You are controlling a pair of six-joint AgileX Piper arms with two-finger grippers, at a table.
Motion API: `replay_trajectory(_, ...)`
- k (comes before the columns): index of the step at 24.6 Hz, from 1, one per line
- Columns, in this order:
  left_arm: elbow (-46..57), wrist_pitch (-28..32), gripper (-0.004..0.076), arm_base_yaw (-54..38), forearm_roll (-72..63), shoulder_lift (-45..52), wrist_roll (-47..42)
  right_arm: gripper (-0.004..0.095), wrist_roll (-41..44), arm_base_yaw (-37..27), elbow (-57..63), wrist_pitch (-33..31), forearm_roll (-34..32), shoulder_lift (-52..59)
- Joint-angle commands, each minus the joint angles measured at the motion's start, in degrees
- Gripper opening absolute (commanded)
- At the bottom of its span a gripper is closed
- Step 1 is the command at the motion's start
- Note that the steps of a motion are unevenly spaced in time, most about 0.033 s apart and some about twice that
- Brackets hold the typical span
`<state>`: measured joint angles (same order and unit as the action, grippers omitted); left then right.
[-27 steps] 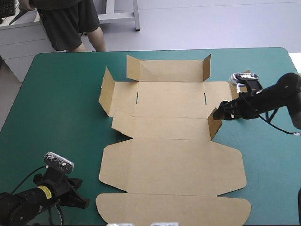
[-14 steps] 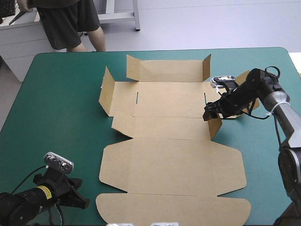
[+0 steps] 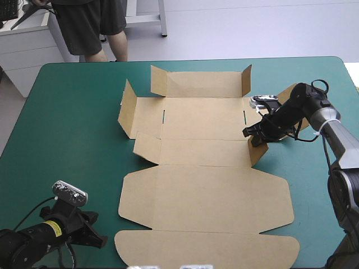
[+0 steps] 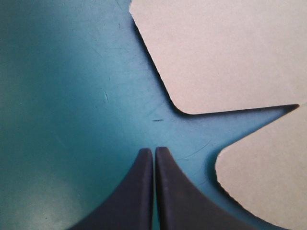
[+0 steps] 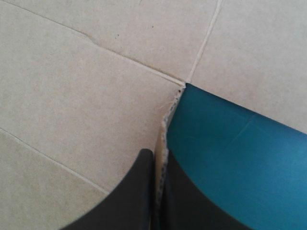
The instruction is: Fold the box
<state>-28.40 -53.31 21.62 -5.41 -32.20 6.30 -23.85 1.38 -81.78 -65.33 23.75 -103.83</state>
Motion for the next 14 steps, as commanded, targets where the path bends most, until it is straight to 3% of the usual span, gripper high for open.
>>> replay_trajectory(1,-1.47,5.04,-0.0008,-0.01,-0.16,-0.07,-0.39,-0.0008,-0.85,0.09,-2.05,0.33,-0.26,2.63)
replay_trajectory(7,-3.59,6.77,-0.0008,-0.01,3.27,-0.07,-0.39,-0.0009,-3.84,0.09,-9.58,-3.06,-5.31,2.63)
replay_trajectory(14,-8.95,7.04,-0.0008,-0.01,3.27,-0.07,-0.39,-0.0019,-21.06,6.72,-20.43,-1.32,-9.5,2.53)
